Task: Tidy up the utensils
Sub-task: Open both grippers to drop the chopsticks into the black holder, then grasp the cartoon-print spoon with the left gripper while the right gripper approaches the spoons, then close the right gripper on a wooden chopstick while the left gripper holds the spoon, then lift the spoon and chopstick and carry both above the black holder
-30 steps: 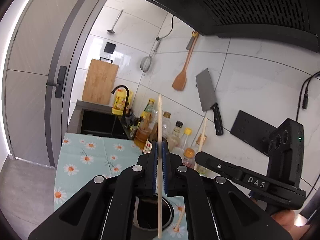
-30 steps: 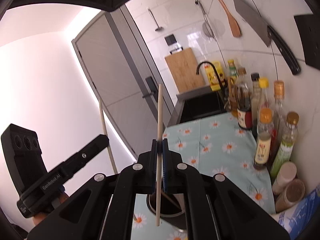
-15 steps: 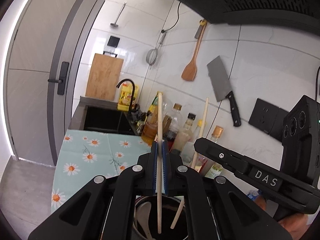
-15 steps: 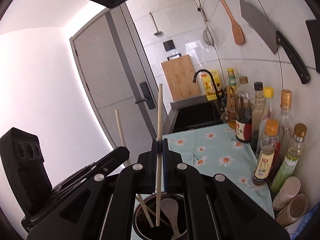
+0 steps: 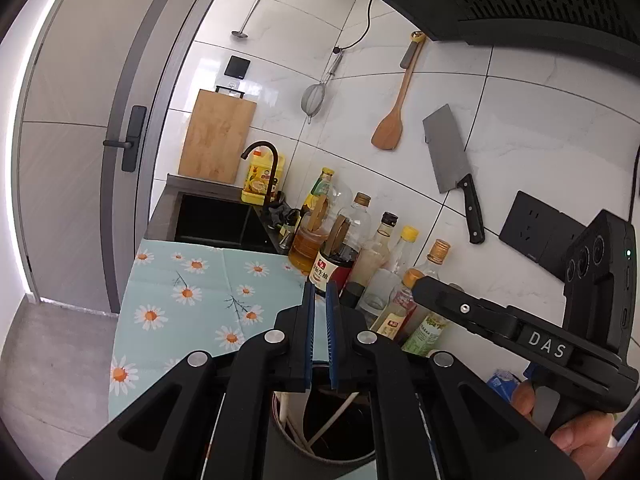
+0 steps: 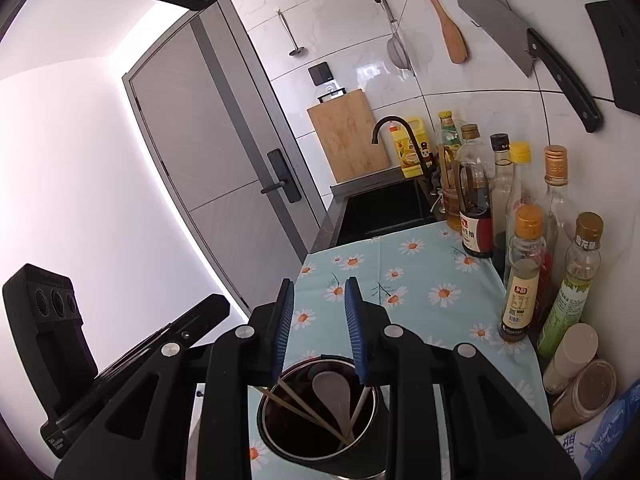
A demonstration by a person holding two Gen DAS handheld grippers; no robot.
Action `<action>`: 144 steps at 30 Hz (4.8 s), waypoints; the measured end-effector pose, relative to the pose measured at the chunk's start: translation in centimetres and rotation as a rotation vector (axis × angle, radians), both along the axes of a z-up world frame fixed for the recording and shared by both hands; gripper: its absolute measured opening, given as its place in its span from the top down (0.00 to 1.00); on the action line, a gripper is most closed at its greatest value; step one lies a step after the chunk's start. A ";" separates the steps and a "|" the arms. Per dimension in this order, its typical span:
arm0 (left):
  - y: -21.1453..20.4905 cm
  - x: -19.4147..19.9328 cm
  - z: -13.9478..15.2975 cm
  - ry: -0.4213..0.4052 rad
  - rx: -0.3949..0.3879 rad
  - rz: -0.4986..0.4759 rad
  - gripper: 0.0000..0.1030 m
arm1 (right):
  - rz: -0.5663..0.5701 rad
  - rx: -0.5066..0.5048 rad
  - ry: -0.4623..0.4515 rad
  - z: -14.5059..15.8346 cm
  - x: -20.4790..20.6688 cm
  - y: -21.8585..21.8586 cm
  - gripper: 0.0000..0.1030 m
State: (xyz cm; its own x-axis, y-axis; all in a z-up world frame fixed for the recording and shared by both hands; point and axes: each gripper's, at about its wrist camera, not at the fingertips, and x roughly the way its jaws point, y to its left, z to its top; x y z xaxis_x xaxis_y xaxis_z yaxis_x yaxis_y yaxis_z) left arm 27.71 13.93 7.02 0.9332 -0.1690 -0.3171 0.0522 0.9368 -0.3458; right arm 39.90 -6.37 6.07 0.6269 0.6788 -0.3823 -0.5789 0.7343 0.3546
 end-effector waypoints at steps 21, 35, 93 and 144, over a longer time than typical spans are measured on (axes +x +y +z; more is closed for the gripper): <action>-2.2 -7.1 -2.8 0.213 0.033 -0.040 0.76 | 0.052 -0.072 0.140 -3.9 -8.4 -6.1 0.68; -5.6 -6.0 -13.6 0.661 0.046 -0.269 0.76 | 0.074 -0.095 0.415 -10.8 -11.2 -8.9 0.68; -2.2 -9.6 -14.6 0.724 -0.146 -0.293 0.94 | 0.163 -0.434 0.854 -20.1 -7.5 -2.1 0.77; -2.1 -8.9 -5.4 0.380 -0.115 -0.194 0.94 | 0.258 -0.039 0.297 -5.7 -7.4 -7.3 0.94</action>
